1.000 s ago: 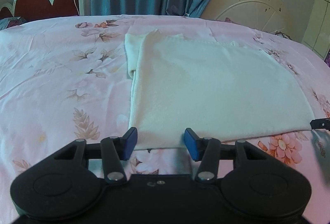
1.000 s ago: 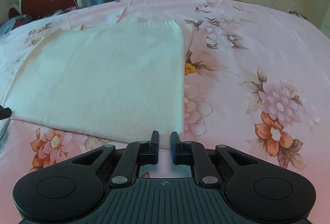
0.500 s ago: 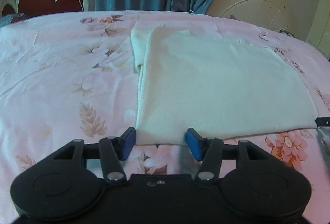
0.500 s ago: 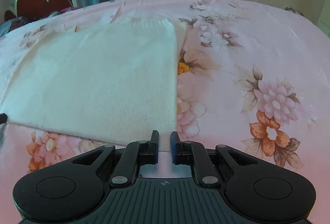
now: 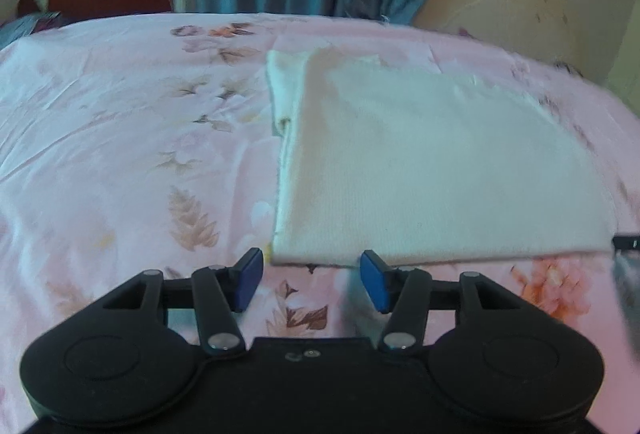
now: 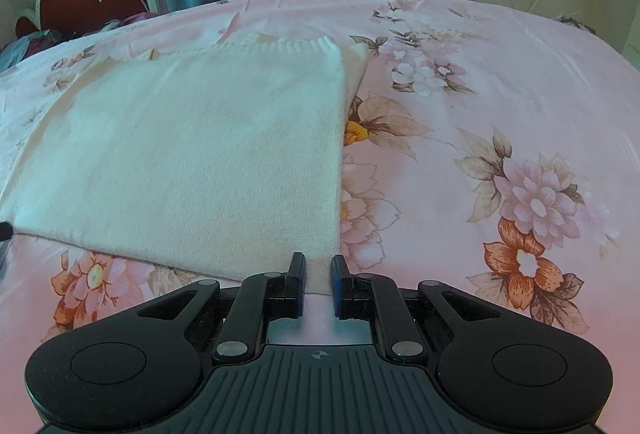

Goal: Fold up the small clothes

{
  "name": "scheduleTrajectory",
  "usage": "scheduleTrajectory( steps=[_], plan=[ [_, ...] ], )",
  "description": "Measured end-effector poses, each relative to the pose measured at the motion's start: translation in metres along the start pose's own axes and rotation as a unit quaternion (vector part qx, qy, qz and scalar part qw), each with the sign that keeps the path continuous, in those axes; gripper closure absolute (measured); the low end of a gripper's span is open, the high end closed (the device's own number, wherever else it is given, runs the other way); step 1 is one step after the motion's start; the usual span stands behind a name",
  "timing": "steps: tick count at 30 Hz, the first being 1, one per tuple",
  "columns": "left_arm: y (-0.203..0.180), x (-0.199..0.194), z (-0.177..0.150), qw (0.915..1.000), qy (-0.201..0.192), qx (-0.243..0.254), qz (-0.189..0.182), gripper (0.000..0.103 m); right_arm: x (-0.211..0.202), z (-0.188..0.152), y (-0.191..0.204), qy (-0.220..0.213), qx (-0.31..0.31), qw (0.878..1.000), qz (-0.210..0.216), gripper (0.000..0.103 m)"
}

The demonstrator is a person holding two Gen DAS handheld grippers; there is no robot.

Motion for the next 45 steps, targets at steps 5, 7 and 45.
scheduleTrajectory(
  steps=[5,7,45],
  plan=[
    [-0.003,-0.023,-0.010,0.9869,-0.038,-0.133,-0.083,0.050,-0.037,0.011,0.007,-0.066,0.026,0.997,0.036,0.053],
    [-0.001,-0.014,-0.017,0.9734,-0.036,-0.196,-0.113,0.054,-0.046,0.018,0.017,-0.088,0.028,0.993,0.067,0.061],
    [0.033,0.053,0.013,0.9116,-0.111,-0.379,-0.114,0.095,0.084,0.087,0.147,-0.014,-0.016,0.990,0.136,0.103]
  ],
)
Point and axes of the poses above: each gripper's, at about its wrist camera, not at the fingertips, and x roughly the way its jaws point, y to its left, z to its top, the point moved 9 cm from there along x, roughly the way its jaws point, and after that the axes turned 5 degrees about -z, right-handed, at the moved point
